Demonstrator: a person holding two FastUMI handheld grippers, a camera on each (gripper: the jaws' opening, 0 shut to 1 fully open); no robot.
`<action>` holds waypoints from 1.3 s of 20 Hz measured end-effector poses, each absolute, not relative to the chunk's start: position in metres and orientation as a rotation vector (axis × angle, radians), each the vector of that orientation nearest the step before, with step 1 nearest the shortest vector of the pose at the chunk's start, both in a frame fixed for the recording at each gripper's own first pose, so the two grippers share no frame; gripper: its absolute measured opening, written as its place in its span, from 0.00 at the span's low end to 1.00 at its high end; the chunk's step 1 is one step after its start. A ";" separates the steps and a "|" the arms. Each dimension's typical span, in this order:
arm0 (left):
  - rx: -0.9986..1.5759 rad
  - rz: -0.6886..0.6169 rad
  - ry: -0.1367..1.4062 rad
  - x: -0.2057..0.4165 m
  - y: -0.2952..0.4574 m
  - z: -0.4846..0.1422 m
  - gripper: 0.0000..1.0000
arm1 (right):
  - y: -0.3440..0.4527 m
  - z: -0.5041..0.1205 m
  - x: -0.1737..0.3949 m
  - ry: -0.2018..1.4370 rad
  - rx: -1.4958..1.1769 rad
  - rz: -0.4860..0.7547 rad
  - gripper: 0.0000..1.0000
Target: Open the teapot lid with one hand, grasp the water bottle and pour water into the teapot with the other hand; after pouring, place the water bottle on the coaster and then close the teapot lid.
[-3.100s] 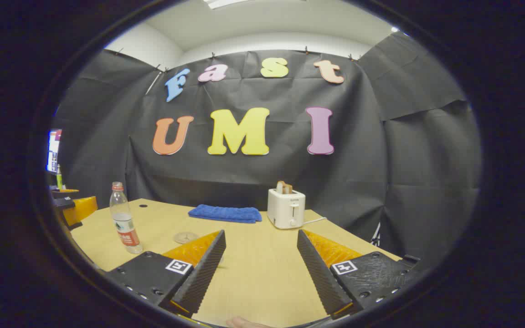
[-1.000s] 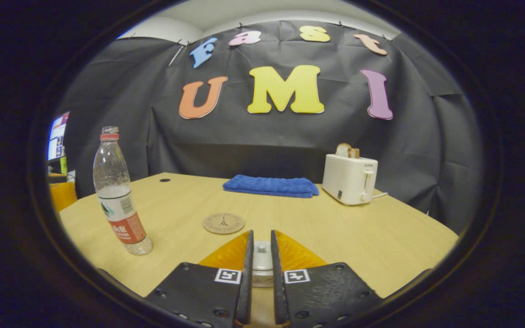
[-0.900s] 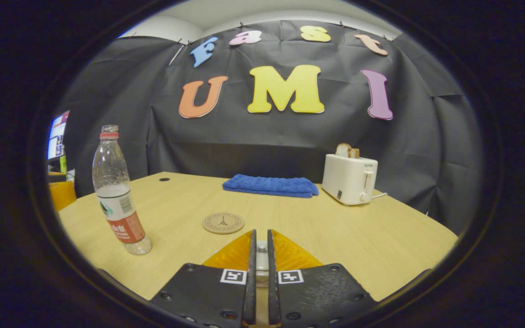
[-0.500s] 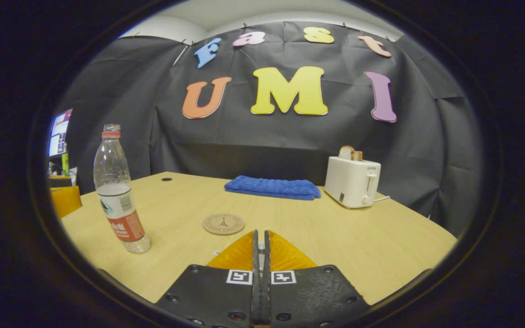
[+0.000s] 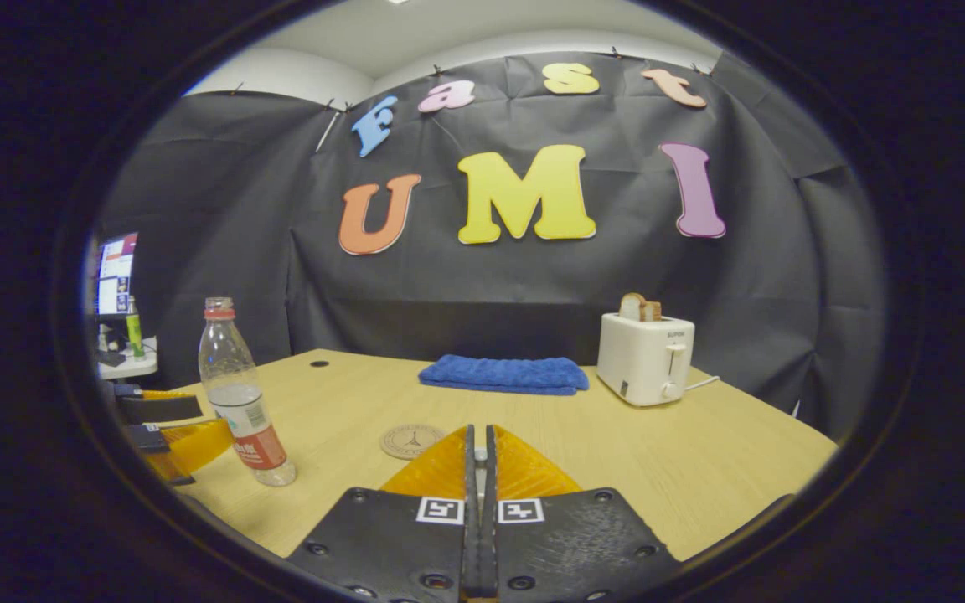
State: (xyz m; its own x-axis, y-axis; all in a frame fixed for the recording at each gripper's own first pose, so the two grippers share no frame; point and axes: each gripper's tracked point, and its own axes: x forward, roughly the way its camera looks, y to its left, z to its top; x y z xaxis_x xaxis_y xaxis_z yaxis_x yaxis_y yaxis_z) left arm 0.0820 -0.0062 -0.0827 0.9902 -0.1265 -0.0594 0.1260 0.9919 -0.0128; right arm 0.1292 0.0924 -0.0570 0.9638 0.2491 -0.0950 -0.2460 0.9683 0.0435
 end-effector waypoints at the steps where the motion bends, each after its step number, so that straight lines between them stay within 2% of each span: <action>1: -0.018 -0.139 0.056 0.087 -0.009 -0.084 0.99 | 0.086 -0.058 0.129 0.106 0.033 0.242 0.00; 2: -0.029 -0.142 0.056 0.093 -0.010 -0.083 0.99 | 0.080 -0.057 0.129 0.108 0.034 0.233 0.02; 8: -0.007 -0.131 0.056 0.124 -0.008 -0.080 0.99 | 0.052 -0.058 0.121 0.096 0.006 0.197 0.00; 11: 0.001 -0.166 0.049 0.127 -0.018 -0.076 0.98 | 0.042 -0.060 0.114 0.083 -0.026 0.177 0.00; 12: 0.008 -0.178 0.061 0.128 -0.022 -0.079 0.85 | 0.039 -0.059 0.111 0.079 -0.028 0.177 0.00; 14: 0.027 -0.174 0.082 0.126 -0.025 -0.079 0.79 | 0.033 -0.058 0.106 0.072 -0.022 0.173 0.00; 21: 0.261 -0.136 0.077 0.118 -0.040 -0.053 0.77 | 0.004 -0.066 0.095 0.086 0.028 0.139 0.02; 26: 0.436 -0.122 0.124 0.120 -0.048 -0.050 0.77 | -0.022 -0.065 0.097 0.084 0.035 0.099 0.00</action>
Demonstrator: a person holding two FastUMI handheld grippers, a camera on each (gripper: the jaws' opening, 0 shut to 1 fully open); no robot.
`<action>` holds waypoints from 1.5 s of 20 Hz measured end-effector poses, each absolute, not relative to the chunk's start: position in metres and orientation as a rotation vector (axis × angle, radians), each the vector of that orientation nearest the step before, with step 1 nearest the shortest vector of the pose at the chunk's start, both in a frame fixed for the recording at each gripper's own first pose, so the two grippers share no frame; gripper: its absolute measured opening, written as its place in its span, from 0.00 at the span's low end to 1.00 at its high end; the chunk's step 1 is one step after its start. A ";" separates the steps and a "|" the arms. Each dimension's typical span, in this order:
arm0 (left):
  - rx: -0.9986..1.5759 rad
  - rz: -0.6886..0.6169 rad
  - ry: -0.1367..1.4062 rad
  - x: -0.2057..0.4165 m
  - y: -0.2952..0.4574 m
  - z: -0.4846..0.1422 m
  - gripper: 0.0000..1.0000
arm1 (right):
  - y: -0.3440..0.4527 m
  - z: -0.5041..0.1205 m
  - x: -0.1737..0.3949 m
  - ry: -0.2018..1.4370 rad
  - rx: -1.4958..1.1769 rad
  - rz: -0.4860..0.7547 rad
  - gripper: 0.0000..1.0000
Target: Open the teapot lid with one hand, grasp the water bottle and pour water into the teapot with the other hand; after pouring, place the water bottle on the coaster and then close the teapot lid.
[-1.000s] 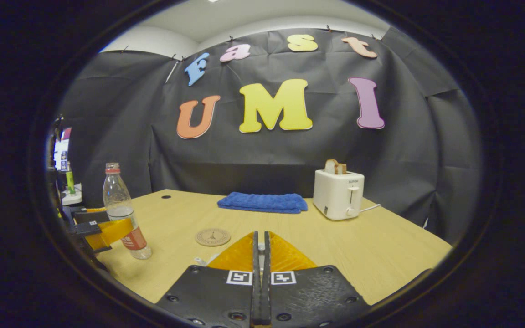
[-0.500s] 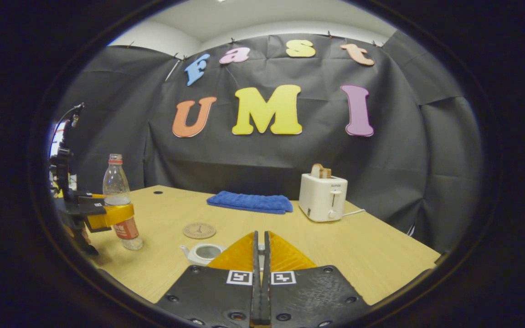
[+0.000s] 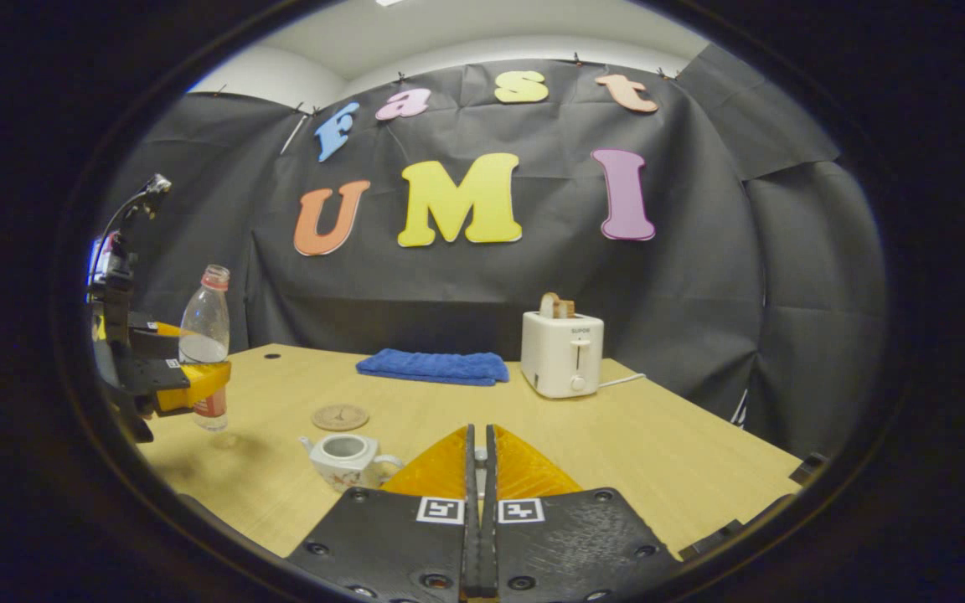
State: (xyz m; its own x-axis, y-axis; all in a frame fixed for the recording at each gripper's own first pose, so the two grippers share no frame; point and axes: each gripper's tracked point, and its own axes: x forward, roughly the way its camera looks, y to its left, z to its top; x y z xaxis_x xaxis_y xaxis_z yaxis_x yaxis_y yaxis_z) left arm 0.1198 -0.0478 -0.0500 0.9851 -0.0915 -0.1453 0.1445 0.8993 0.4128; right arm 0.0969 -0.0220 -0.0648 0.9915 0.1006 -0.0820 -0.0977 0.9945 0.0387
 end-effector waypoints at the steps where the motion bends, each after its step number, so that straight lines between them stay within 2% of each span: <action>1: 0.467 -0.126 0.138 0.120 -0.050 -0.052 0.77 | -0.025 -0.064 0.097 0.085 0.044 0.098 0.00; 10: 0.972 -0.062 0.186 0.128 -0.045 -0.053 0.76 | -0.056 -0.063 0.103 0.102 0.086 0.054 0.02; 23: 1.481 -0.108 0.210 0.116 -0.066 -0.060 0.75 | -0.067 -0.053 0.098 0.089 0.067 0.044 0.00; 30: 1.675 -0.088 0.185 0.111 -0.082 -0.059 0.75 | -0.074 -0.051 0.097 0.095 0.088 0.042 0.00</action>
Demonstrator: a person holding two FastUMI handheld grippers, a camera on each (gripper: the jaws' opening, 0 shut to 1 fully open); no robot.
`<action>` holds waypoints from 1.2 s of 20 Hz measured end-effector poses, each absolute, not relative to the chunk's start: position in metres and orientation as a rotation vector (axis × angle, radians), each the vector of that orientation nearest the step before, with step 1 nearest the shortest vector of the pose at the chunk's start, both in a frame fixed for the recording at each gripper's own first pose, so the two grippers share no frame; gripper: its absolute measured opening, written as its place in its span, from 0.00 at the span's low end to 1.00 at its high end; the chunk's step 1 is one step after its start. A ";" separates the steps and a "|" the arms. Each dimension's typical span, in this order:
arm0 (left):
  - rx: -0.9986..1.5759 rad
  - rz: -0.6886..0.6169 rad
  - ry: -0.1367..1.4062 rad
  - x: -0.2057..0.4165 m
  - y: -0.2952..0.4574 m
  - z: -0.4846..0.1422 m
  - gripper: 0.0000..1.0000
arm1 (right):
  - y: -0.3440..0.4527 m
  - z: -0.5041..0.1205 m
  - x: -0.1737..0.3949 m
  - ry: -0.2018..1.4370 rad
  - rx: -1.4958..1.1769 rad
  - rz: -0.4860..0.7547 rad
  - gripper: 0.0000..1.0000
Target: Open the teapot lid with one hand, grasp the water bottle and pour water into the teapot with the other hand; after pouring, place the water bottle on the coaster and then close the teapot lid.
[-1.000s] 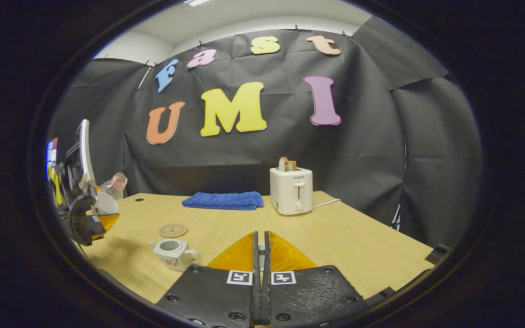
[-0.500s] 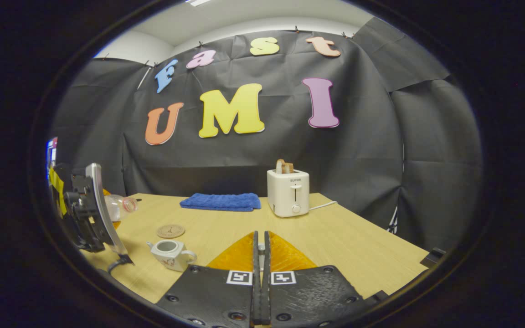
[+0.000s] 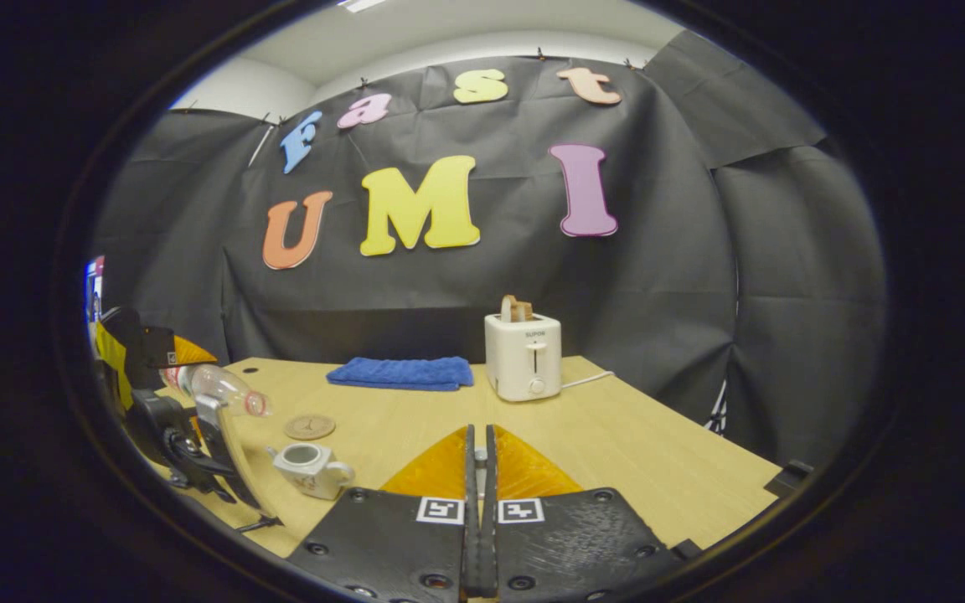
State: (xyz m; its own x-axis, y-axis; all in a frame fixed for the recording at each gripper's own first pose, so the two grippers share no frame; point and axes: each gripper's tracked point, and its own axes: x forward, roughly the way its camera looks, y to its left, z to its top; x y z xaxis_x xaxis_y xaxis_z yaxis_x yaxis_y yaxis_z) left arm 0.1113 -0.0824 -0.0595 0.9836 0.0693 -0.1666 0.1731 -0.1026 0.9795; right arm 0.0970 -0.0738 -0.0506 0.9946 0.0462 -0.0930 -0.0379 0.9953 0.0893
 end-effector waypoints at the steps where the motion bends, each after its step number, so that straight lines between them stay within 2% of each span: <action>1: 1.702 -0.092 0.184 0.111 -0.083 -0.059 0.75 | -0.075 -0.051 0.097 0.096 0.087 0.040 0.00; 6: 1.804 -0.108 0.182 0.110 -0.087 -0.061 0.75 | -0.079 -0.047 0.096 0.091 0.081 0.035 0.00; 7: 1.827 -0.112 0.180 0.110 -0.089 -0.061 0.80 | -0.079 -0.047 0.095 0.091 0.083 0.037 0.00; 8: 1.847 -0.113 0.175 0.109 -0.091 -0.060 0.75 | -0.081 -0.047 0.095 0.092 0.085 0.034 0.00; 10: 1.872 -0.116 0.170 0.110 -0.092 -0.058 0.75 | -0.084 -0.046 0.096 0.092 0.090 0.030 0.00; 11: 1.883 -0.114 0.169 0.110 -0.093 -0.056 0.79 | -0.084 -0.047 0.096 0.092 0.093 0.030 0.00; 13: 1.908 -0.107 0.166 0.114 -0.094 -0.046 0.75 | -0.084 -0.046 0.095 0.093 0.098 0.032 0.00; 24: 2.078 -0.100 0.158 0.111 -0.099 -0.040 0.75 | -0.079 -0.046 0.094 0.093 0.086 0.043 0.02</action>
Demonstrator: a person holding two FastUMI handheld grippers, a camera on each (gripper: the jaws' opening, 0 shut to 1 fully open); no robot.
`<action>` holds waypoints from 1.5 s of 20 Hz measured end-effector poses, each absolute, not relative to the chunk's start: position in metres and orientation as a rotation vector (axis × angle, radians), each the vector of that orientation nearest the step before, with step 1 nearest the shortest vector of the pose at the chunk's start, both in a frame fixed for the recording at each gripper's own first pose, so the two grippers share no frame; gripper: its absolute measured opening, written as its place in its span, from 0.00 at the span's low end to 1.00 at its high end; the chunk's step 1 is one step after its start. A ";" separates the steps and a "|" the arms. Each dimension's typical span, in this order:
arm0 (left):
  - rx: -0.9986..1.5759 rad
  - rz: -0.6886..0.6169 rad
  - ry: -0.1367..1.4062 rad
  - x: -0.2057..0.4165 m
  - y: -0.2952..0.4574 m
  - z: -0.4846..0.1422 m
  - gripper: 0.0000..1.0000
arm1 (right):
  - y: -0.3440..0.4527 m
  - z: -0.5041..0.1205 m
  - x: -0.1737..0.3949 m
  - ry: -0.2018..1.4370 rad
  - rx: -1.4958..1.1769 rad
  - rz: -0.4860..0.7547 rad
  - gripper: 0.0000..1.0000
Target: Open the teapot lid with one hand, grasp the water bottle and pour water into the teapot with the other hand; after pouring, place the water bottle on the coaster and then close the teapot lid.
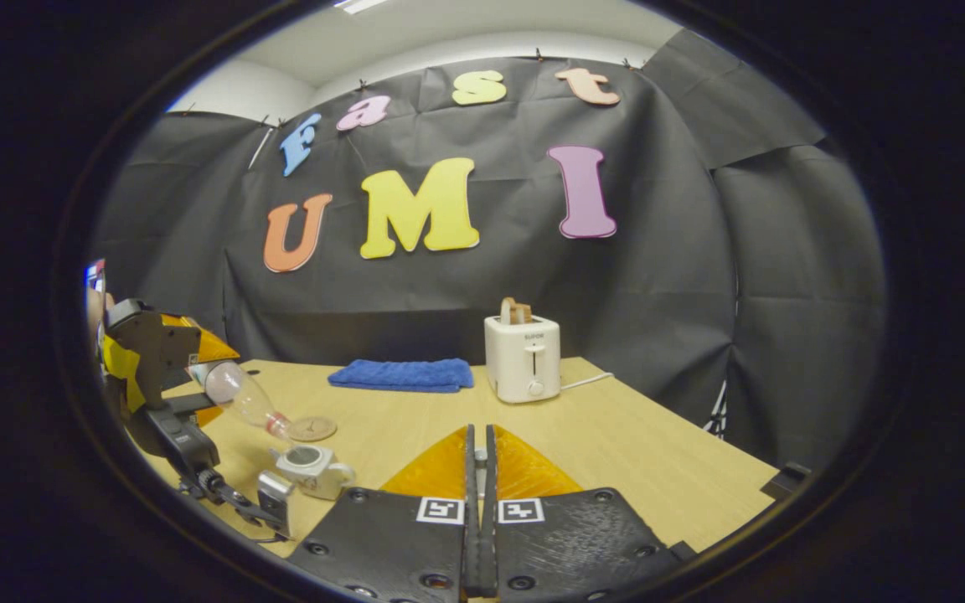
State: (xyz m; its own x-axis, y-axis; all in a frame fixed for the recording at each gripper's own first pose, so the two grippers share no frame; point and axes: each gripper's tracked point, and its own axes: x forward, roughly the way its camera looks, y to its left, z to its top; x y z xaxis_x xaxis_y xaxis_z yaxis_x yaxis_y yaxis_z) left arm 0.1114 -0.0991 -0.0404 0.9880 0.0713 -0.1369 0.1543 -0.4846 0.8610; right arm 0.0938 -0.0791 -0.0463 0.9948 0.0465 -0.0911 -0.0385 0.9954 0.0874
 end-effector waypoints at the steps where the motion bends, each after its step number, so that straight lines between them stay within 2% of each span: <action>1: 2.098 -0.097 0.158 0.113 -0.100 -0.040 0.75 | -0.080 -0.046 0.094 0.092 0.084 0.040 0.00; 8: 2.183 -0.085 0.173 0.110 -0.097 -0.033 0.75 | -0.080 -0.045 0.095 0.095 0.080 0.047 0.00; 19: 2.163 -0.102 0.189 0.113 -0.096 -0.032 0.75 | -0.076 -0.046 0.095 0.096 0.038 0.064 0.00; 20: 2.117 -0.115 0.196 0.112 -0.094 -0.033 0.75 | -0.077 -0.044 0.095 0.093 0.042 0.065 0.02; 22: 1.964 -0.149 0.217 0.112 -0.090 -0.044 0.75 | -0.078 -0.041 0.095 0.087 0.048 0.065 0.00; 26: 1.616 -0.146 0.240 0.123 -0.088 -0.044 0.75 | -0.084 -0.041 0.097 0.083 0.053 0.052 0.02; 30: 1.266 -0.109 0.164 0.146 -0.097 -0.019 0.75 | -0.086 -0.048 0.101 0.099 0.056 0.044 0.00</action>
